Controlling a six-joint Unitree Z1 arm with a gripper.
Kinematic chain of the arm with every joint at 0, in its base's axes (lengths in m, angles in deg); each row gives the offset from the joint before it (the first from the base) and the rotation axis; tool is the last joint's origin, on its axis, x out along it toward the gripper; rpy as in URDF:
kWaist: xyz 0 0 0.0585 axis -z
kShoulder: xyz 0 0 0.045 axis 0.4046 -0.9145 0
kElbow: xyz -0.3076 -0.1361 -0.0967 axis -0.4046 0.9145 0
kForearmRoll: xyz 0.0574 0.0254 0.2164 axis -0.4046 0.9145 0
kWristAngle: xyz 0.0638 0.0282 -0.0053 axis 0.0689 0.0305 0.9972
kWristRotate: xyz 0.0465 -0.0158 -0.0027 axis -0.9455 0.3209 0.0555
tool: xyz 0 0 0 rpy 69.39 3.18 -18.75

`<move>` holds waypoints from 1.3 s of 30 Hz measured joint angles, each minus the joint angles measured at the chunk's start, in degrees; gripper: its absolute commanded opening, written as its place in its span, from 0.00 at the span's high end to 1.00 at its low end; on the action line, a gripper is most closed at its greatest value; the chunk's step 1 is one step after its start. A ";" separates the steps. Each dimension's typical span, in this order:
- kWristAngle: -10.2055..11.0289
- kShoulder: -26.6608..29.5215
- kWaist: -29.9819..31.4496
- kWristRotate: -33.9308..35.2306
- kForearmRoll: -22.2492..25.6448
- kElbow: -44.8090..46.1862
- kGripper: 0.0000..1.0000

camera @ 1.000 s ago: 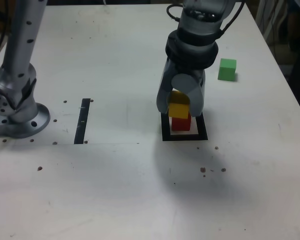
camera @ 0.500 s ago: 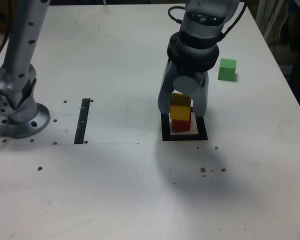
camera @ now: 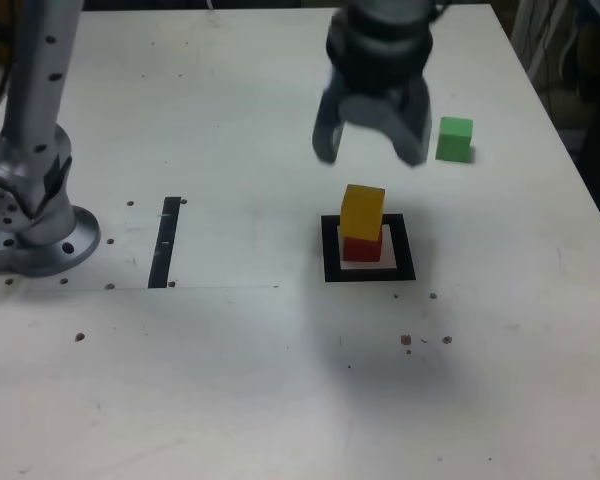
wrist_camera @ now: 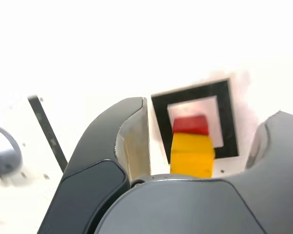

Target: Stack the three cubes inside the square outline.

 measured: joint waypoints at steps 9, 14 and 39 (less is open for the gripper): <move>1.44 -4.96 -7.42 -18.00 0.49 -14.27 0.02; 2.19 -11.75 -9.61 -21.60 1.04 -18.74 0.06; -0.72 -26.73 -15.97 -21.13 2.58 -32.56 0.16</move>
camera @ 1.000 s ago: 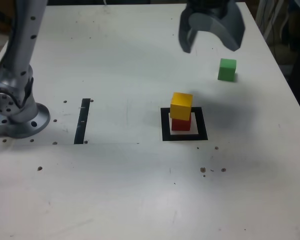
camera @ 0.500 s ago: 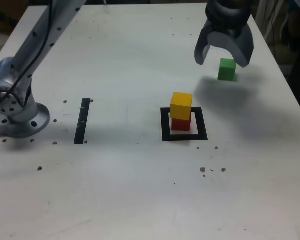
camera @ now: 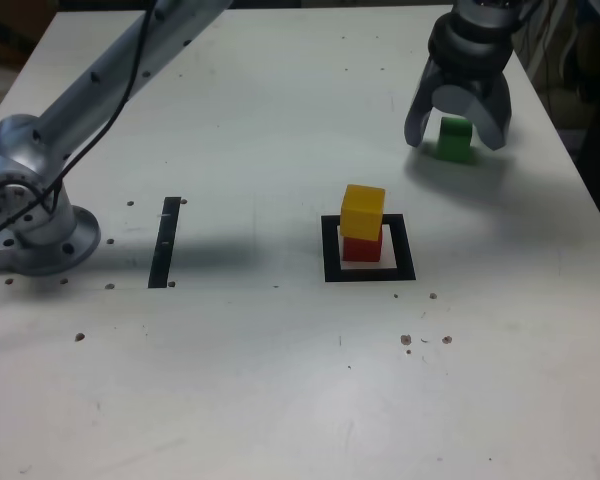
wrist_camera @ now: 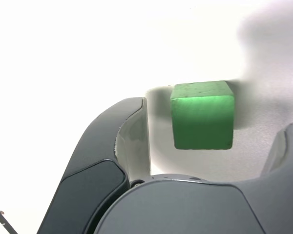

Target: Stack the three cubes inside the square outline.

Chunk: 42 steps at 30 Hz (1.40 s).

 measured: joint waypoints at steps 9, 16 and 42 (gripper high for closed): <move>-0.55 -1.29 -0.61 0.19 0.00 -1.33 0.44; -1.90 -2.61 -2.05 0.62 -0.56 -1.39 0.46; -0.21 0.06 0.10 -1.31 0.55 -2.02 0.83</move>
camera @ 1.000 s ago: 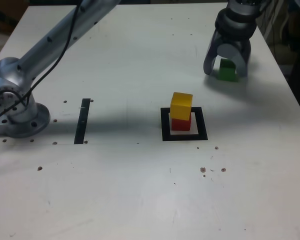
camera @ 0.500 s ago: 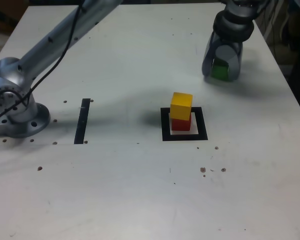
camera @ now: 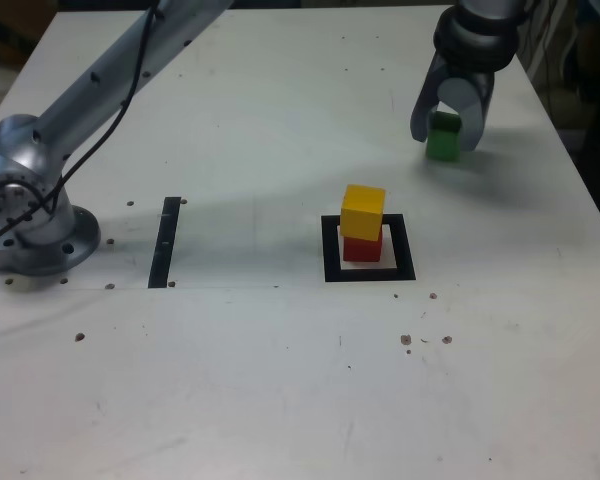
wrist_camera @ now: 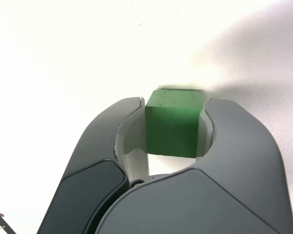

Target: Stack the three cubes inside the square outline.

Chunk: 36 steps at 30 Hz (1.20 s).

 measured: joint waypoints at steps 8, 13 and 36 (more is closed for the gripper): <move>1.38 0.82 0.76 -0.17 1.21 -0.08 0.83; 2.74 6.52 3.38 1.17 4.20 0.48 0.83; -5.18 30.02 23.05 24.33 6.70 24.78 0.83</move>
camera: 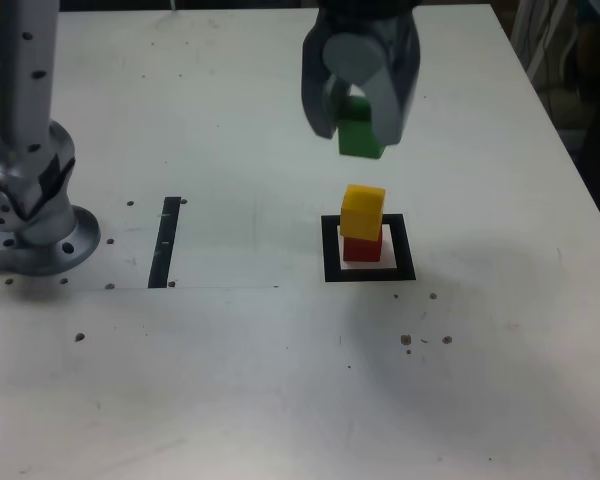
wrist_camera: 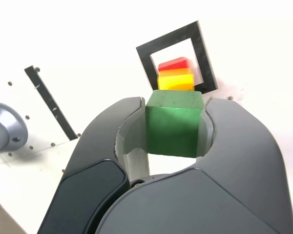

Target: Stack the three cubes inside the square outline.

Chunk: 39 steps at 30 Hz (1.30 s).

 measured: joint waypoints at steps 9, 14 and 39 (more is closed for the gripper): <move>-2.32 -3.08 0.04 2.54 -0.18 0.58 0.82; -2.47 -3.37 0.22 4.49 -0.31 1.09 0.82; -1.17 -7.96 0.38 4.28 -1.36 0.82 0.49</move>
